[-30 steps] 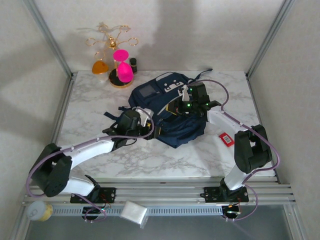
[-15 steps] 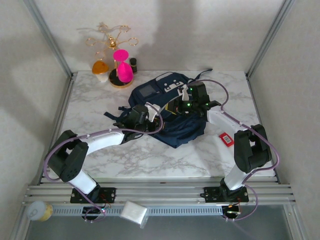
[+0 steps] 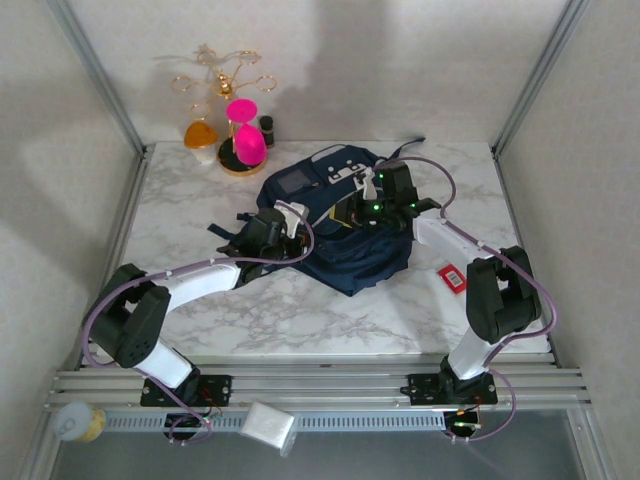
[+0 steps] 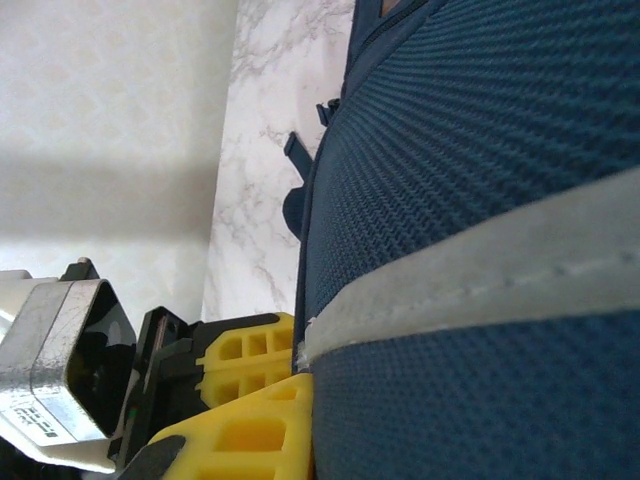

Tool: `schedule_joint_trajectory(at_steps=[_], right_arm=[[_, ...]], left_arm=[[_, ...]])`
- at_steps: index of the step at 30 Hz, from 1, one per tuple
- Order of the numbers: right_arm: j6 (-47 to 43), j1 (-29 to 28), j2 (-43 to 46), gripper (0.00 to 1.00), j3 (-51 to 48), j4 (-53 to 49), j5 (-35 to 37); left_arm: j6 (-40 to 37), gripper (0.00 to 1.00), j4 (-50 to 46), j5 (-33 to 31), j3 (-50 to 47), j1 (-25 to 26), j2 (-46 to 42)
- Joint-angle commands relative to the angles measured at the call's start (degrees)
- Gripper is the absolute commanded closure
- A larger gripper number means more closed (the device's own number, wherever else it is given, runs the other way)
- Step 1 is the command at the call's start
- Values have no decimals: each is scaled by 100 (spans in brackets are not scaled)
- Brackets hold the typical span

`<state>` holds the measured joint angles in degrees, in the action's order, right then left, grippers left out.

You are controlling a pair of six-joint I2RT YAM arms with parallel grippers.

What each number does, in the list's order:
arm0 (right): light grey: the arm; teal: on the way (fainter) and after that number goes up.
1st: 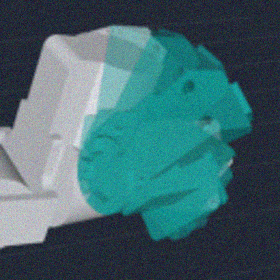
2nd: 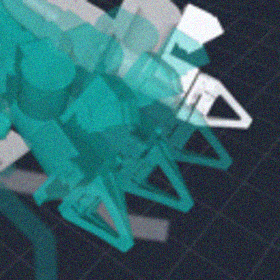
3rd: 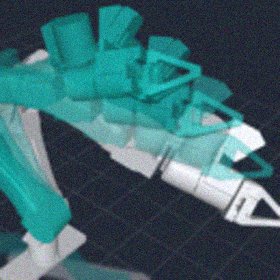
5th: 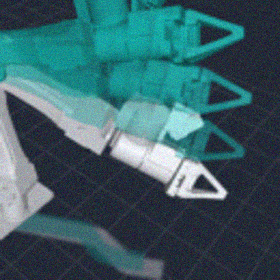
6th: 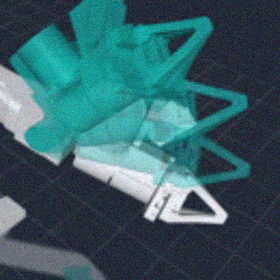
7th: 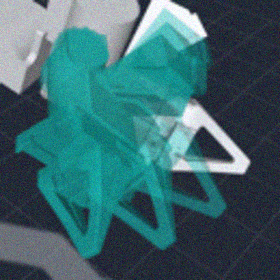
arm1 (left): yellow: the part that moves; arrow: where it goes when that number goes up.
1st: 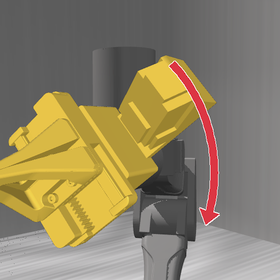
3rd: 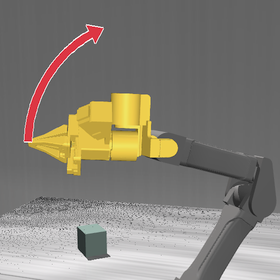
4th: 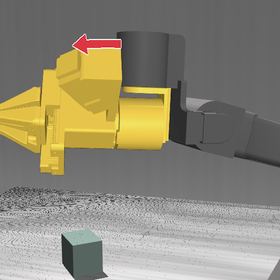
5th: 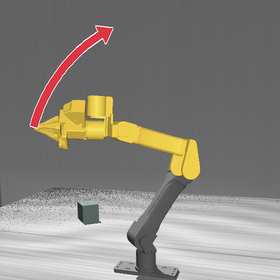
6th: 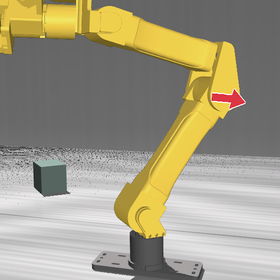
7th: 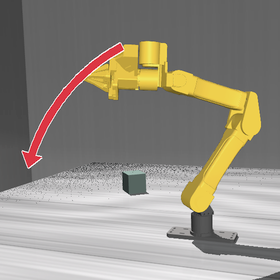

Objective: Pack the student bag
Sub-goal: Unzip the student bag at the center of the table.

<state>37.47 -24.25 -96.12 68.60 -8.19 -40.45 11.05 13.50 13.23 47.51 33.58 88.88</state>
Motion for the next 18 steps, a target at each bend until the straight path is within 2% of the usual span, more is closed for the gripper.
schedule_joint_trajectory(at_steps=[1,2,3,5,8,11,14,18], right_arm=[[-393,24,198,96,108,-90,68],[-383,26,253,81,57,-105,63],[-401,34,314,71,29,-176,53],[-528,44,464,55,13,-497,174],[-583,265,977,46,-184,-1073,649],[-426,900,1597,38,-668,-1446,1009],[-401,1791,1952,26,-1082,-1646,1117],[-391,2935,2022,20,-1227,-1614,1594]], left_arm=[[212,100,-277,-431,83,-106,75],[222,98,-332,-270,126,-85,83],[193,90,-295,-85,105,-21,28],[89,75,-190,194,-30,171,-169],[214,65,-586,385,-119,303,-519],[612,62,-890,156,-172,492,-1028],[1135,59,-345,165,-372,886,-1303],[1910,55,492,228,-171,1370,-677]])
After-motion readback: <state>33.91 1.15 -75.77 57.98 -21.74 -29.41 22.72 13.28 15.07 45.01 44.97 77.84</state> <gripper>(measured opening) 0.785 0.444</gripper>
